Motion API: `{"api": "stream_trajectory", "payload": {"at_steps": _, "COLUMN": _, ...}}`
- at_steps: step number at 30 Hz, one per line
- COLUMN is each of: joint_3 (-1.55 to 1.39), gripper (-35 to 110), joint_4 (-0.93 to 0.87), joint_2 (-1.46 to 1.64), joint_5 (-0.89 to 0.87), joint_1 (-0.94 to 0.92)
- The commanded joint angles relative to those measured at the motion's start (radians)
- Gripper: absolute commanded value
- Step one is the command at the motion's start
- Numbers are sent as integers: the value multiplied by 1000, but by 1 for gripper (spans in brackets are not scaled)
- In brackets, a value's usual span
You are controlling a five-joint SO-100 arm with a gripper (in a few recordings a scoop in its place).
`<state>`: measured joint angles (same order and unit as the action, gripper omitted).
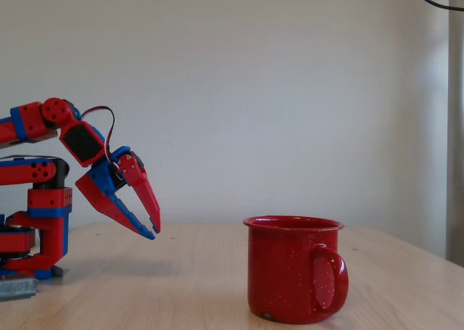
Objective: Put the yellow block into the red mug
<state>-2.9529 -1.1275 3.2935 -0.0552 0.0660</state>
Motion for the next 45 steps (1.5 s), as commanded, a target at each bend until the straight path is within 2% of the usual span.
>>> {"api": "stream_trajectory", "payload": {"at_steps": 1, "joint_3": -3, "gripper": 0, "joint_4": -21, "joint_2": 12, "joint_5": -23, "joint_1": 14}}
{"api": "stream_trajectory", "payload": {"at_steps": 15, "joint_3": -32, "gripper": 0, "joint_4": -64, "joint_2": 12, "joint_5": -94, "joint_1": -37}}
{"api": "stream_trajectory", "payload": {"at_steps": 45, "joint_3": -32, "gripper": 0, "joint_4": -64, "joint_2": 12, "joint_5": -94, "joint_1": -43}}
